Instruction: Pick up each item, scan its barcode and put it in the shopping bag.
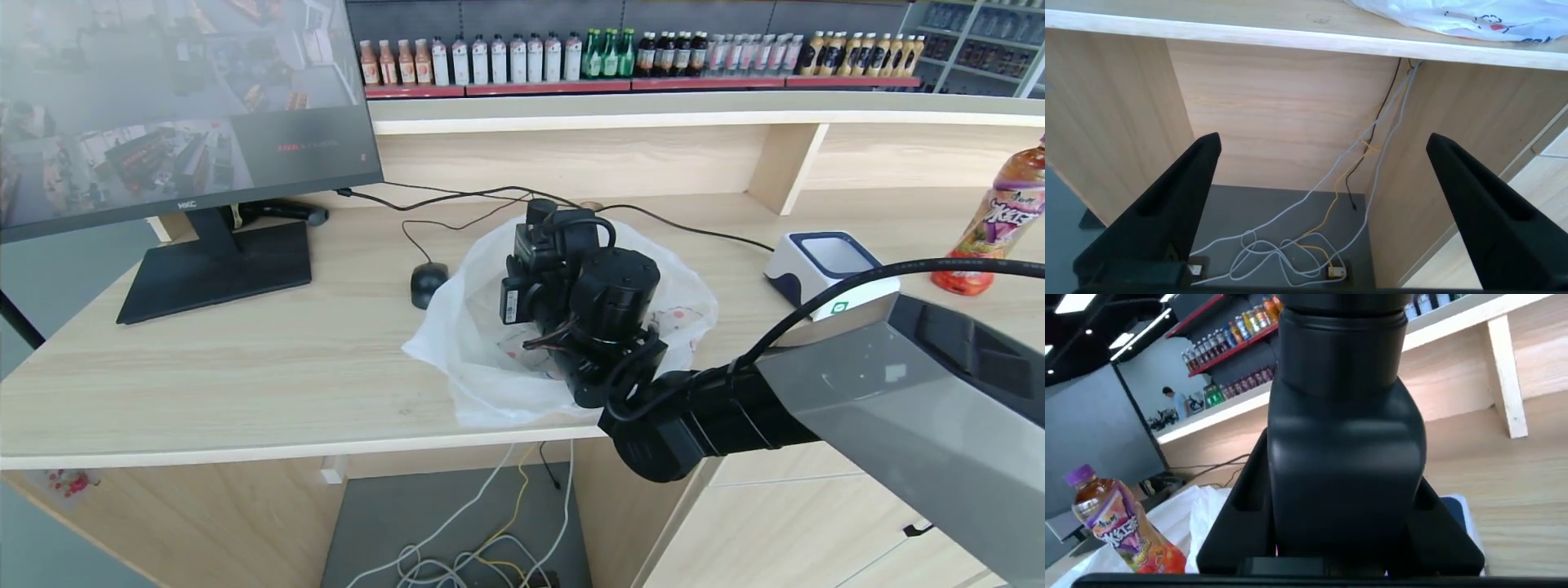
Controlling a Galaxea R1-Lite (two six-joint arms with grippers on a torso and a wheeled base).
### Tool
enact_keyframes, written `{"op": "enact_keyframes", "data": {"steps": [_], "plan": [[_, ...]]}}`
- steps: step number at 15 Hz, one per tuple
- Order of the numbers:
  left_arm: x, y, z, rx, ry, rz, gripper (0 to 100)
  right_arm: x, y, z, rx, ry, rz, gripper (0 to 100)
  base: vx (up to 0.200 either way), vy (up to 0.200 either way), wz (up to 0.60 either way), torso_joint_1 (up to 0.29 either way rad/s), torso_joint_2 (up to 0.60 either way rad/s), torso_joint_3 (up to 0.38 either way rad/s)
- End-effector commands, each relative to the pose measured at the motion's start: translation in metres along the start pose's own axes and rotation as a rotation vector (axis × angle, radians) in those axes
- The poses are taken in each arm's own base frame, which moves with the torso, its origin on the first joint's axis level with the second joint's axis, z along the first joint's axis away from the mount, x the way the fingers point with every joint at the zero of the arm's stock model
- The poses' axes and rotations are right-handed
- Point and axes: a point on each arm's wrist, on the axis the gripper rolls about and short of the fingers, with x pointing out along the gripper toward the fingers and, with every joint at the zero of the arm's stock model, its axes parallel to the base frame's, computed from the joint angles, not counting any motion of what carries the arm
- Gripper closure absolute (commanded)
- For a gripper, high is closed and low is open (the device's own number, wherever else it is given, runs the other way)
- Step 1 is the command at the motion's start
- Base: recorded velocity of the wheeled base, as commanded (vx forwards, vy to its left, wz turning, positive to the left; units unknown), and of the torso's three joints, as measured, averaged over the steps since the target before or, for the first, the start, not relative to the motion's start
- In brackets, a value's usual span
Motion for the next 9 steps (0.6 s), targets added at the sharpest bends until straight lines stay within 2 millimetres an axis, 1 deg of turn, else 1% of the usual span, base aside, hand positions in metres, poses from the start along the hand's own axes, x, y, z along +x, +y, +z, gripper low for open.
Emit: {"op": "enact_keyframes", "data": {"steps": [1, 2, 4, 6, 8, 9], "plan": [[0.000, 0.000, 0.000, -0.001, 0.000, 0.000, 0, 0.020, -0.009, -0.023, 0.051, 0.022, -0.033, 100, 0.000, 0.000, 0.00, 0.000, 0.00, 0.000], [0.000, 0.000, 0.000, 0.000, 0.000, 0.000, 0, 0.025, -0.010, -0.025, 0.089, 0.015, -0.040, 100, 0.000, 0.000, 0.00, 0.000, 0.00, 0.000], [0.000, 0.000, 0.000, 0.000, 0.000, 0.000, 0, 0.027, -0.010, -0.027, 0.158, 0.039, -0.061, 100, 0.000, 0.000, 0.00, 0.000, 0.00, 0.000], [0.000, 0.000, 0.000, 0.000, 0.000, 0.000, 0, 0.030, -0.011, -0.027, 0.233, 0.027, -0.122, 100, 0.000, 0.000, 0.00, 0.000, 0.00, 0.000], [0.000, 0.000, 0.000, 0.000, 0.000, 0.000, 0, 0.037, -0.012, -0.026, 0.351, 0.010, -0.191, 100, 0.000, 0.000, 0.00, 0.000, 0.00, 0.000], [0.000, 0.000, 0.000, 0.000, 0.000, 0.000, 0, 0.038, -0.012, -0.027, 0.366, 0.015, -0.201, 100, 0.000, 0.000, 0.00, 0.000, 0.00, 0.000]]}}
